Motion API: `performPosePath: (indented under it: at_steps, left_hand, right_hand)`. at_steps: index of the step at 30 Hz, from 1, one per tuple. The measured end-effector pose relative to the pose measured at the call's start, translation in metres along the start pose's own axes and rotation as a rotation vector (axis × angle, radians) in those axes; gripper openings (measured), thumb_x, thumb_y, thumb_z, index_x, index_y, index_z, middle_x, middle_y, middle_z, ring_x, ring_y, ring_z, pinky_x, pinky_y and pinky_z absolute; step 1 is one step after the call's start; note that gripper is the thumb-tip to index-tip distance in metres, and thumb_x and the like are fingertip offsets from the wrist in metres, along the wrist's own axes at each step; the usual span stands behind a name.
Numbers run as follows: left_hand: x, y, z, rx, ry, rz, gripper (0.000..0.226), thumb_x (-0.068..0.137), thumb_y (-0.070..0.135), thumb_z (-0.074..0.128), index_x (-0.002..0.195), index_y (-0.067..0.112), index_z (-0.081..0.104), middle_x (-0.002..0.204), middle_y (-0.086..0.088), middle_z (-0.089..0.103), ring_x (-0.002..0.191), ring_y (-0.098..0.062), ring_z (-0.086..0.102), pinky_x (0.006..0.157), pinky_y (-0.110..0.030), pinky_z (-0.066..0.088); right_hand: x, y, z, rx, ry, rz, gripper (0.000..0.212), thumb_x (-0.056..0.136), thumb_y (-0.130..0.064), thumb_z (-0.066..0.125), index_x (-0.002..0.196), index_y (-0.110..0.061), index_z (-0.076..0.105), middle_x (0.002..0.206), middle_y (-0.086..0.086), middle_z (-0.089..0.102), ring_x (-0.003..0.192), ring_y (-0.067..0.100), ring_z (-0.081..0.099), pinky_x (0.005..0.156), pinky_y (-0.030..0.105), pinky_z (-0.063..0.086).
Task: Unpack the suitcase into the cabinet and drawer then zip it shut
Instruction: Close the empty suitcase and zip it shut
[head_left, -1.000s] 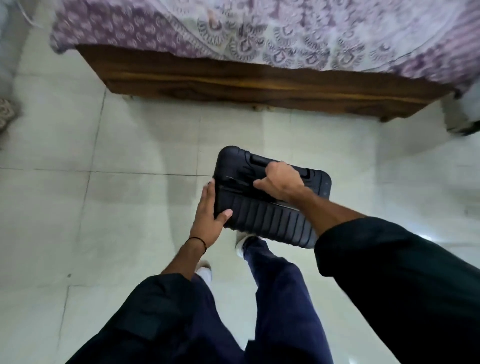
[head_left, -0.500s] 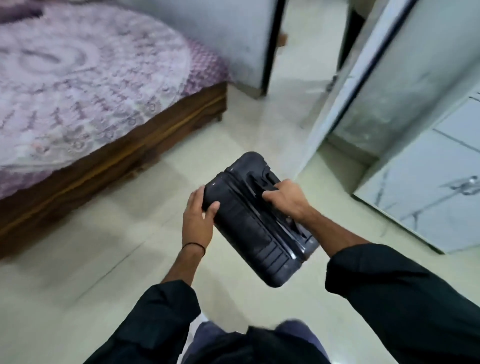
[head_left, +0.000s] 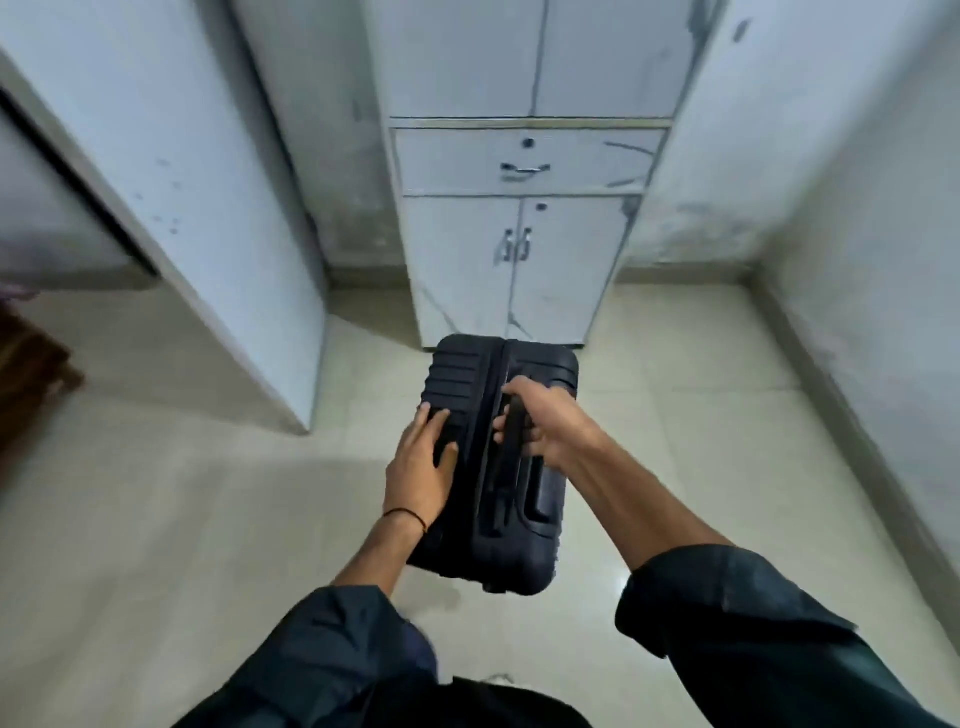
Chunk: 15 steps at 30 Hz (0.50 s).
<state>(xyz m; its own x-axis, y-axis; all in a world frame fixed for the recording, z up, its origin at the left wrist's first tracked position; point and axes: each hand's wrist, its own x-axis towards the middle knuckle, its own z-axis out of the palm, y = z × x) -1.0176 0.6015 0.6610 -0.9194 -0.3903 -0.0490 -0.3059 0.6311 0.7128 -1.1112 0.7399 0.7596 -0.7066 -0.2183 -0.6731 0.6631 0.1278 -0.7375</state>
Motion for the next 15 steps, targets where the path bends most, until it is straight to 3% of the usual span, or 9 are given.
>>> performPosePath:
  at_steps: [5, 8, 13, 15]
  left_hand:
    - [0.056, 0.085, 0.101, -0.079, -0.332, 0.138, 0.036, 0.097, 0.016, 0.056, 0.133, 0.019, 0.058, 0.150, 0.004, 0.044, 0.137, -0.015, 0.042, 0.112, -0.018, 0.025]
    - [0.089, 0.145, 0.165, -0.132, -0.442, 0.279, 0.036, 0.094, 0.027, 0.061, 0.129, 0.017, 0.060, 0.145, 0.007, 0.047, 0.135, -0.013, 0.043, 0.113, -0.024, 0.029]
    - [0.177, 0.258, 0.253, -0.140, -0.361, 0.513, 0.038, 0.086, 0.034, 0.063, 0.120, 0.017, 0.060, 0.131, 0.005, 0.053, 0.122, -0.015, 0.048, 0.104, -0.040, 0.039]
    - [0.220, 0.305, 0.276, -0.145, -0.332, 0.634, 0.030, 0.082, 0.036, 0.060, 0.107, 0.019, 0.063, 0.116, 0.006, 0.055, 0.108, -0.015, 0.052, 0.093, -0.041, 0.043]
  right_hand:
    - [0.037, -0.031, -0.136, 0.154, 0.235, 0.032, 0.017, 0.094, -0.022, 0.056, 0.092, -0.005, 0.059, 0.083, 0.017, 0.068, 0.069, 0.028, 0.064, 0.056, 0.027, 0.056]
    - [0.059, -0.066, -0.214, 0.284, 0.366, 0.019, 0.019, 0.095, -0.021, 0.055, 0.099, -0.003, 0.061, 0.092, 0.019, 0.071, 0.077, 0.030, 0.068, 0.057, 0.030, 0.059]
    - [0.104, -0.149, -0.326, 0.433, 0.518, -0.033, 0.036, 0.093, -0.021, 0.054, 0.122, 0.001, 0.056, 0.098, 0.022, 0.074, 0.092, 0.034, 0.071, 0.073, 0.038, 0.057]
    - [0.118, -0.182, -0.362, 0.505, 0.587, -0.060, 0.037, 0.092, -0.022, 0.054, 0.124, -0.002, 0.055, 0.088, 0.017, 0.075, 0.100, 0.033, 0.071, 0.080, 0.039, 0.055]
